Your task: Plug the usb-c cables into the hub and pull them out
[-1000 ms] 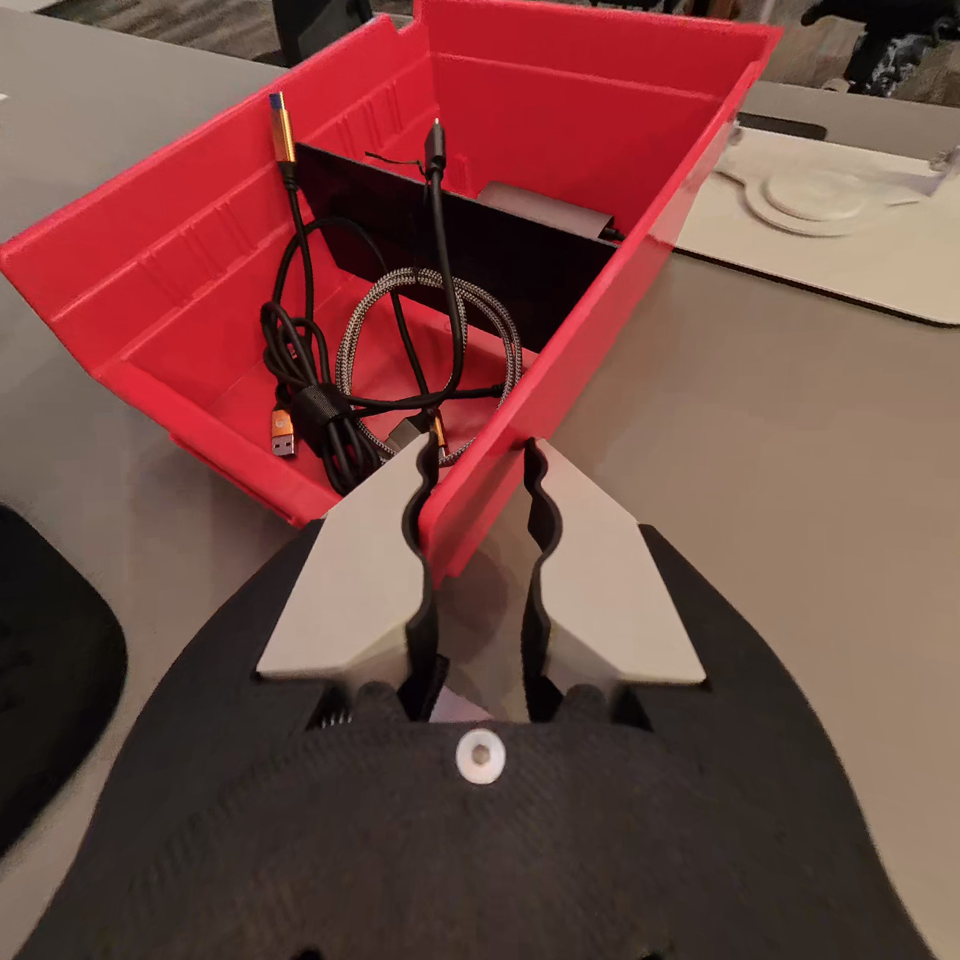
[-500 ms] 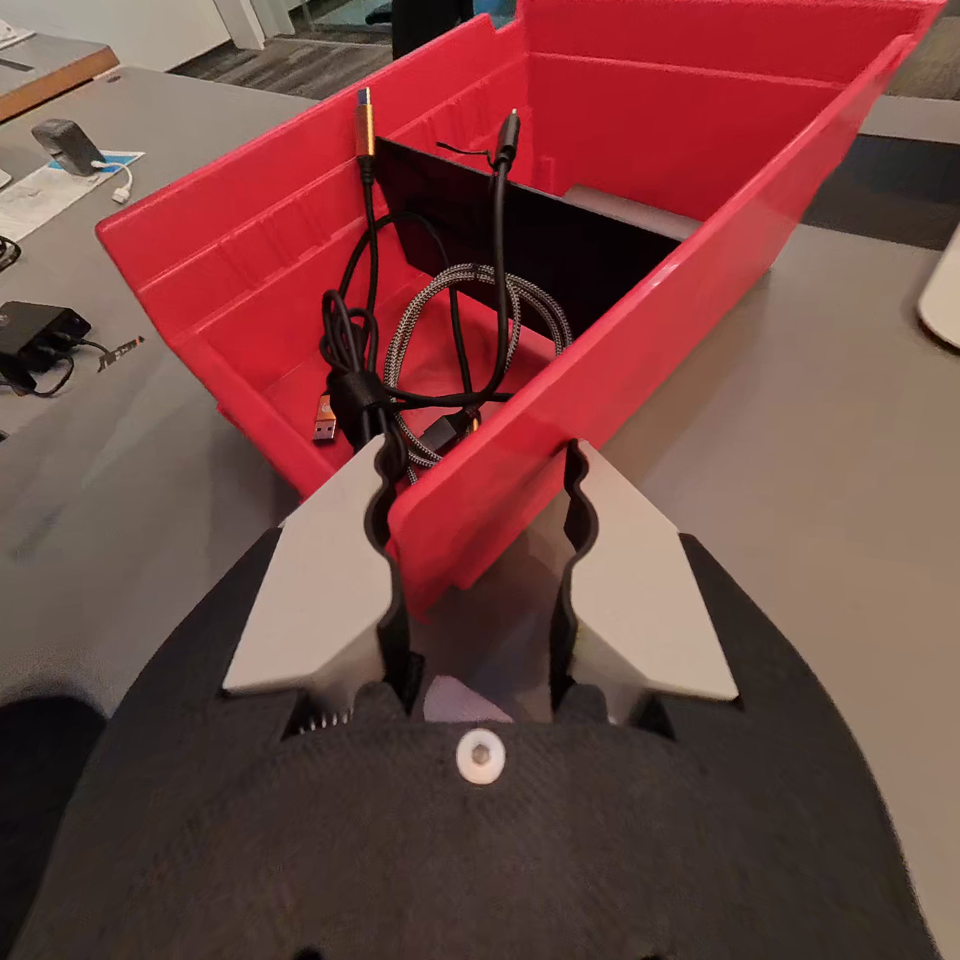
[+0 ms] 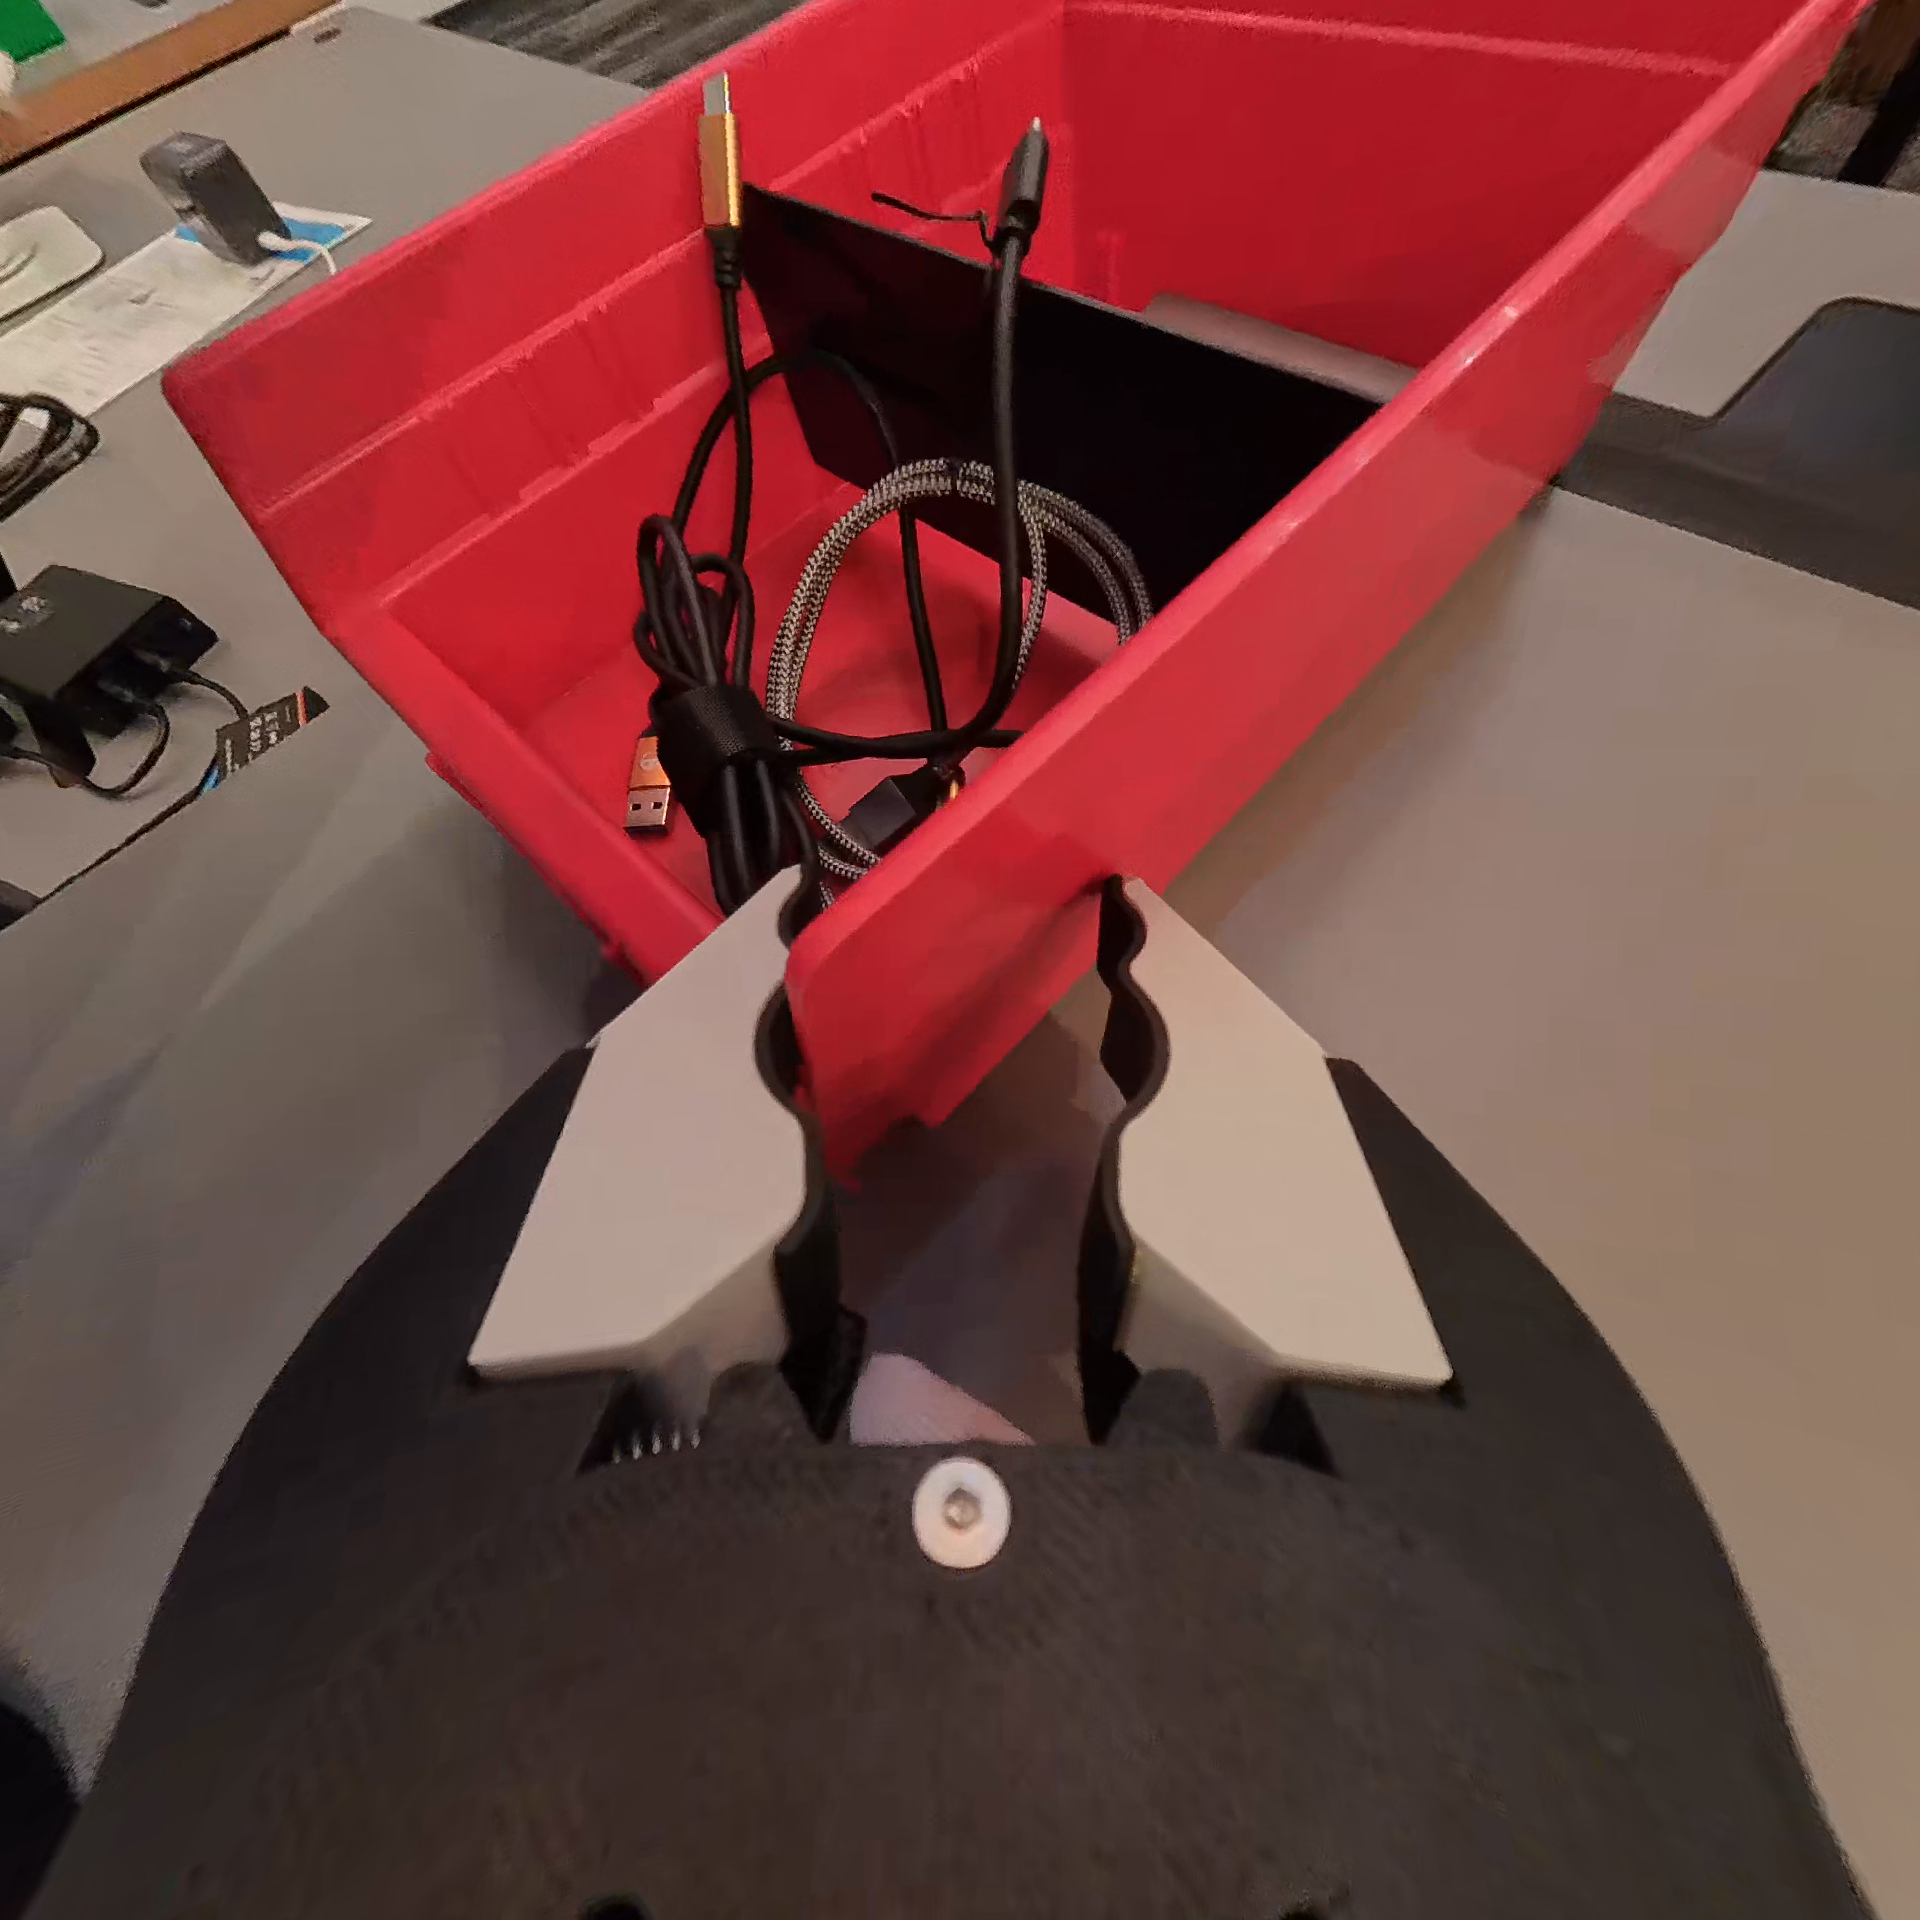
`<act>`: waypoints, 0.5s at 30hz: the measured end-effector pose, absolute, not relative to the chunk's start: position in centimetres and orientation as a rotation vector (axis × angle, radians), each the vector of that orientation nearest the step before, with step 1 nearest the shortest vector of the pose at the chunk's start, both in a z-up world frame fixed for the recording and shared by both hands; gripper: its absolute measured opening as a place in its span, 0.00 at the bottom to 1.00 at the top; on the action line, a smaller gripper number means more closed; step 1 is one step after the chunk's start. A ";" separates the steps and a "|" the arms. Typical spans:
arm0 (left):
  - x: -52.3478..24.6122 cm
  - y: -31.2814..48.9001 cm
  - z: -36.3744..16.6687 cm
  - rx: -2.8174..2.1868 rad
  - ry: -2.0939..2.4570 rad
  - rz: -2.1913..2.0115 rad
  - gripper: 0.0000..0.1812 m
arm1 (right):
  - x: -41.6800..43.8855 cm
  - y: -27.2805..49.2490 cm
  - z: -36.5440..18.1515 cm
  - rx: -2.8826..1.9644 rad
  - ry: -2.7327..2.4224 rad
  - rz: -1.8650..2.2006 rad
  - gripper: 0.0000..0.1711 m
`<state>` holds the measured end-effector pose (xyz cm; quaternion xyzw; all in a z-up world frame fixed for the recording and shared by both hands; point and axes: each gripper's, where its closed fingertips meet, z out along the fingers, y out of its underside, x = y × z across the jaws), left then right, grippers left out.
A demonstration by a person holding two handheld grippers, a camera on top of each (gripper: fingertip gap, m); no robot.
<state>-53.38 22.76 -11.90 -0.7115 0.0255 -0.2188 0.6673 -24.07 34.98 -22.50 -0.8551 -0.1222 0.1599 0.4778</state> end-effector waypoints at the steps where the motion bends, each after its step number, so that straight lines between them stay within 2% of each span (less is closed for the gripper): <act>1: -53.3 22.8 -11.9 -1.607 0.063 -0.493 0.02 | -24.4 35.2 -22.9 -2.107 -0.320 0.401 0.32; 4: -52.9 22.7 -11.7 -1.606 0.085 -0.481 0.02 | -24.5 35.3 -22.5 -2.099 -0.284 0.460 0.44; 10: -50.7 22.2 -10.3 -1.577 0.134 -0.514 0.03 | -20.0 32.1 -17.3 -1.946 -0.174 0.451 0.45; 15: -45.8 21.7 -8.7 -1.561 0.270 -0.557 0.02 | -14.2 24.6 -8.5 -1.645 -0.113 0.505 0.43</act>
